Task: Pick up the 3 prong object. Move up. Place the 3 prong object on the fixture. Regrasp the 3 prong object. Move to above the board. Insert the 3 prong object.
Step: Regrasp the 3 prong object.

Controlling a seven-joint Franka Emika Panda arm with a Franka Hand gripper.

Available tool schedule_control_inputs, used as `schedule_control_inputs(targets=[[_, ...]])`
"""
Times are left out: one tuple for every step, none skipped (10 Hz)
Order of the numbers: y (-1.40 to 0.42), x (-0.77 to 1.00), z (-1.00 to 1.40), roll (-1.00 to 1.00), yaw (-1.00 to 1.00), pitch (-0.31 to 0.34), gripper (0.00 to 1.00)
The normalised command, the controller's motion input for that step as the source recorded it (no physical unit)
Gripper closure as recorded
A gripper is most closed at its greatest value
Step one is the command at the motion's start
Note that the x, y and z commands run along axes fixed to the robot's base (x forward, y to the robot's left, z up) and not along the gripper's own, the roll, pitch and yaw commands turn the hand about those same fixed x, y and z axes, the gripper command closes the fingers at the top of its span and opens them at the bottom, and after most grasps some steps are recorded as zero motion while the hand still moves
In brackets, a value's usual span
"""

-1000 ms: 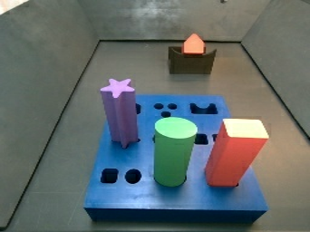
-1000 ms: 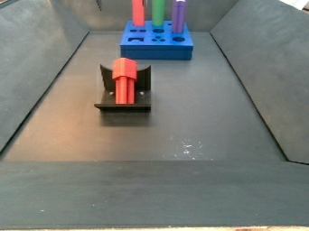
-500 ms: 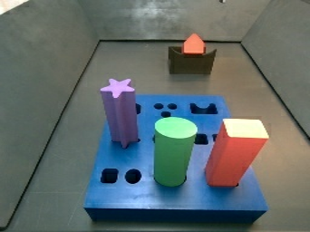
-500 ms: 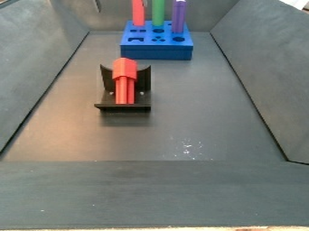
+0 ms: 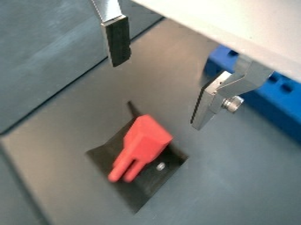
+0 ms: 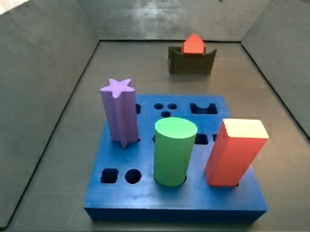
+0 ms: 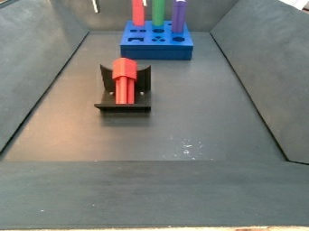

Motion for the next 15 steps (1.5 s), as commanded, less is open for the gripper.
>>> schedule_control_inputs(targets=[[-0.02,-0.01,0.02,1.0,0.03,-0.008,0.0],[-0.02,0.01,0.0,1.0,0.03,-0.003,0.0],[-0.02,0.02,-0.01,1.0,0.03,0.004,0.0],[-0.02,0.03,-0.01,1.0,0.04,0.017,0.0],[-0.03,0.04,-0.01,1.0,0.04,0.03,0.0],[-0.03,0.06,-0.01,1.0,0.05,0.047,0.0],[-0.03,0.07,-0.01,1.0,0.06,0.071,0.0],[-0.04,0.09,-0.01,1.0,0.08,0.124,0.0],[-0.04,0.1,-0.01,0.89,0.09,0.137,0.0],[-0.04,0.1,-0.02,0.64,0.11,0.137,0.0],[-0.04,0.1,-0.02,0.45,0.13,0.129,0.0],[-0.03,0.09,-0.01,0.25,0.15,0.107,0.0],[0.08,0.03,-1.0,0.18,0.2,0.074,0.0],[0.08,0.03,-1.0,0.16,0.2,0.038,0.0],[0.07,0.04,-1.0,0.15,0.19,0.011,0.0]])
